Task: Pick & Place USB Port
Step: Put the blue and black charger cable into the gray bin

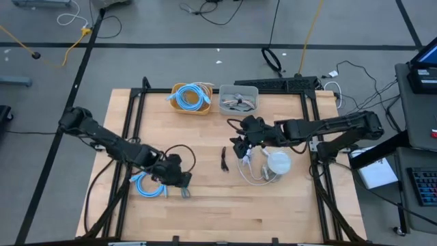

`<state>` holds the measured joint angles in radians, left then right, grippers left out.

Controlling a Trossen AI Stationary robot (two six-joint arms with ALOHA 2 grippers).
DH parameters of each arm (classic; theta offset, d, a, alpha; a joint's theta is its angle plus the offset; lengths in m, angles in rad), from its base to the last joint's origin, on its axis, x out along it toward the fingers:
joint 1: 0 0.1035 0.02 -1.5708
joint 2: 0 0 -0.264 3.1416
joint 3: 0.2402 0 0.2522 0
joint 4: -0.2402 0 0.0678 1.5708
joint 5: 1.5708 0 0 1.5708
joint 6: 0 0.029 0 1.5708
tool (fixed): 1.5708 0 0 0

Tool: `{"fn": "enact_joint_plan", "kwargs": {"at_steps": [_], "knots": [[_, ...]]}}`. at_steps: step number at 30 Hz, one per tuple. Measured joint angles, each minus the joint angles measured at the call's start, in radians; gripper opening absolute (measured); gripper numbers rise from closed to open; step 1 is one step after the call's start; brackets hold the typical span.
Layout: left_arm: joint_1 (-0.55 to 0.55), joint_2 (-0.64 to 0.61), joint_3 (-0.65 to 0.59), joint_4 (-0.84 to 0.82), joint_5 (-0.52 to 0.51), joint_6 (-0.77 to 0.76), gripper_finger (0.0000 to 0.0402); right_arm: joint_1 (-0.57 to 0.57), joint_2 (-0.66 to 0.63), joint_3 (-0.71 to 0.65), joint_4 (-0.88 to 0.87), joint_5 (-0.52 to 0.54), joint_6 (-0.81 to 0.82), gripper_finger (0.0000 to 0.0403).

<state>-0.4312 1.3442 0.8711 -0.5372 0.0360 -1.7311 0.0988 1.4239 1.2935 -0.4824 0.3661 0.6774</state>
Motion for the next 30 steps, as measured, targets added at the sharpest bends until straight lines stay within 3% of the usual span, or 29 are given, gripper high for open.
{"fn": "enact_joint_plan", "kwargs": {"at_steps": [4,9,19,22,26,30], "knots": [[-0.044,0.062,0.000,0.003,-0.070,-0.152,0.0177,0.016,-0.009,0.046,-0.016,-0.003,-0.112,0.0212],[-0.067,0.184,-0.001,0.028,-0.067,-0.293,0.0177,0.059,-0.038,0.089,-0.079,-0.004,-0.213,0.0212],[-0.015,0.325,0.001,0.108,-0.055,-0.335,0.0172,0.163,-0.134,0.093,-0.097,0.027,-0.334,0.0212],[0.001,0.336,0.002,0.130,-0.061,-0.325,0.0135,0.184,-0.155,0.092,-0.107,0.026,-0.335,0.0212],[0.021,0.331,0.020,0.129,-0.107,-0.269,0.0024,0.204,-0.169,0.092,-0.136,0.025,-0.335,0.0212],[0.066,0.327,0.056,0.201,-0.199,-0.189,0.0007,0.220,-0.174,0.091,-0.184,0.024,-0.317,0.0212]]}}
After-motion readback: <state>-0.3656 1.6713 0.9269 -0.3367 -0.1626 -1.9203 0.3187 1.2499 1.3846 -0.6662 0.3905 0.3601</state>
